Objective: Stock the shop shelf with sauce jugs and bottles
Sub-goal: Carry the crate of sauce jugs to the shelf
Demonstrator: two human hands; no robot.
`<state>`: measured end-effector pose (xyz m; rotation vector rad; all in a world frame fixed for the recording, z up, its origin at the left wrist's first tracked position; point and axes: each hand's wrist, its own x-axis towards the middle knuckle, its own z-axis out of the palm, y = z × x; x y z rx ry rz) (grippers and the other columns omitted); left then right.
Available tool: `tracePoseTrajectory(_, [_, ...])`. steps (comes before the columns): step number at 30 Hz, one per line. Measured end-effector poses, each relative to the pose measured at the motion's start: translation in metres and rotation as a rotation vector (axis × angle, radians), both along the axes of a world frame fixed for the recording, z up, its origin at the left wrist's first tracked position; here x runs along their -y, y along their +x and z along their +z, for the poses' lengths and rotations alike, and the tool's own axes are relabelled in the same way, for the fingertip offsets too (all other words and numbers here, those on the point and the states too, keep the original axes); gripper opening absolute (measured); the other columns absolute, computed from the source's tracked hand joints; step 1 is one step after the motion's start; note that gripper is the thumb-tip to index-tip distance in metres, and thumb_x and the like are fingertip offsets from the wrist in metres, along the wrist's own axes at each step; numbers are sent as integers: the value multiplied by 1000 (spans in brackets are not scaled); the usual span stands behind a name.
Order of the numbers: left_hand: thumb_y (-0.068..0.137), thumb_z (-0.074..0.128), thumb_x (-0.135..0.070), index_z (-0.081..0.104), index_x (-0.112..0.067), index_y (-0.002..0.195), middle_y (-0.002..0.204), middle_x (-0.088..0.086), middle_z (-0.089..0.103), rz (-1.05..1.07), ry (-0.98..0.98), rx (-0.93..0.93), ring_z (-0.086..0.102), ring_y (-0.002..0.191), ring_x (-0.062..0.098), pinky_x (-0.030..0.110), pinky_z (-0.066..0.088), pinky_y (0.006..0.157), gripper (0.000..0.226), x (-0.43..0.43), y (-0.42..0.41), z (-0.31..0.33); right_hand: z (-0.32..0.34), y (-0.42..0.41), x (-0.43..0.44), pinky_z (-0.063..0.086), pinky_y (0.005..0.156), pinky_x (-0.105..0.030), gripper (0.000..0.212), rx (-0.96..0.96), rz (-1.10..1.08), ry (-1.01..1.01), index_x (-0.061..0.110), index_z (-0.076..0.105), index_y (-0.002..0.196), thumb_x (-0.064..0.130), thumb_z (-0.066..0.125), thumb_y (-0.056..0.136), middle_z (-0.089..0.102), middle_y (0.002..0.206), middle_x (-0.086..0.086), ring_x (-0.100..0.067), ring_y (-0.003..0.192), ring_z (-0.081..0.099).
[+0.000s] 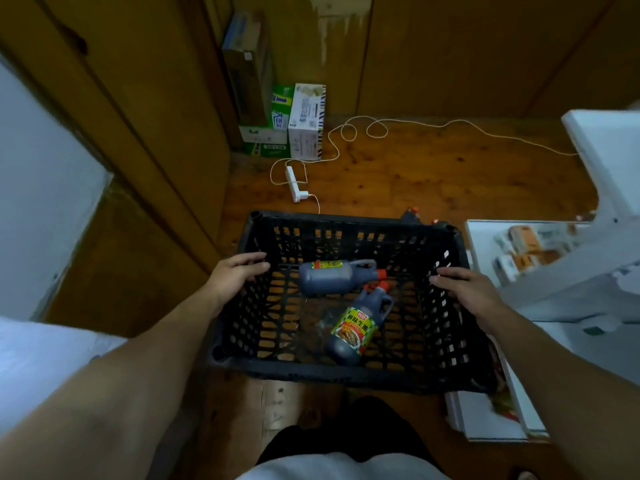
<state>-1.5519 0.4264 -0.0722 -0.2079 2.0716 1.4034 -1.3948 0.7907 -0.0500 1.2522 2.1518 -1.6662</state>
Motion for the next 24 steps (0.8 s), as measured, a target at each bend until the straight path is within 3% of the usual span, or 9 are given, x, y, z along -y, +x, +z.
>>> tracePoseTrajectory(5, [86, 68, -36, 65, -31, 120, 130, -3, 55, 13, -7, -14, 54, 109, 20, 36, 41, 85, 35, -58, -90, -1, -11, -98, -61, 44, 86, -34, 37, -25, 23, -17, 14, 64, 120, 21, 72, 85, 59, 131, -8, -22, 99, 55])
tracePoseTrajectory(8, [86, 68, -35, 67, -32, 117, 128, -2, 58, 43, -12, -14, 56, 104, 15, 32, 46, 77, 31, -90, -141, -4, -20, -158, -100, 45, 92, -38, 40, -23, 61, -13, 15, 61, 124, 24, 71, 87, 56, 135, -7, -26, 112, 54])
tracePoseTrajectory(11, [87, 67, -35, 67, -34, 115, 128, -3, 58, 74, -17, -9, 56, 105, 15, 31, 48, 78, 28, -120, -187, -4, -21, -214, -134, 43, 97, -40, 44, -9, 99, -13, 17, 58, 129, 28, 69, 88, 53, 139, -5, -29, 122, 52])
tracePoseTrajectory(14, [88, 66, -35, 68, -34, 113, 125, -4, 58, 88, -13, -25, 56, 107, 16, 35, 47, 84, 25, -147, -235, -2, -19, -269, -163, 47, 92, -40, 42, -2, 103, -3, 18, 60, 126, 31, 70, 87, 58, 128, -5, -32, 108, 57])
tracePoseTrajectory(18, [88, 65, -35, 69, -31, 113, 118, -8, 61, 65, -22, -43, 57, 100, 12, 32, 47, 77, 25, -182, -308, -2, -22, -336, -196, 50, 91, -41, 40, 5, 75, 41, 18, 64, 122, 32, 73, 85, 59, 116, -3, -30, 98, 59])
tracePoseTrajectory(21, [88, 66, -37, 69, -32, 113, 111, -13, 61, 31, -31, -45, 56, 103, 15, 31, 47, 74, 26, -206, -369, -7, -31, -383, -218, 50, 97, -45, 40, -1, 33, 77, 16, 67, 117, 32, 76, 81, 62, 120, -5, -29, 103, 60])
tracePoseTrajectory(24, [88, 65, -35, 69, -30, 114, 110, -13, 61, -28, -22, -38, 56, 102, 17, 30, 45, 71, 27, -235, -430, -7, -35, -423, -240, 49, 94, -39, 37, 1, -41, 80, 19, 68, 112, 32, 78, 79, 63, 123, -7, -26, 108, 59])
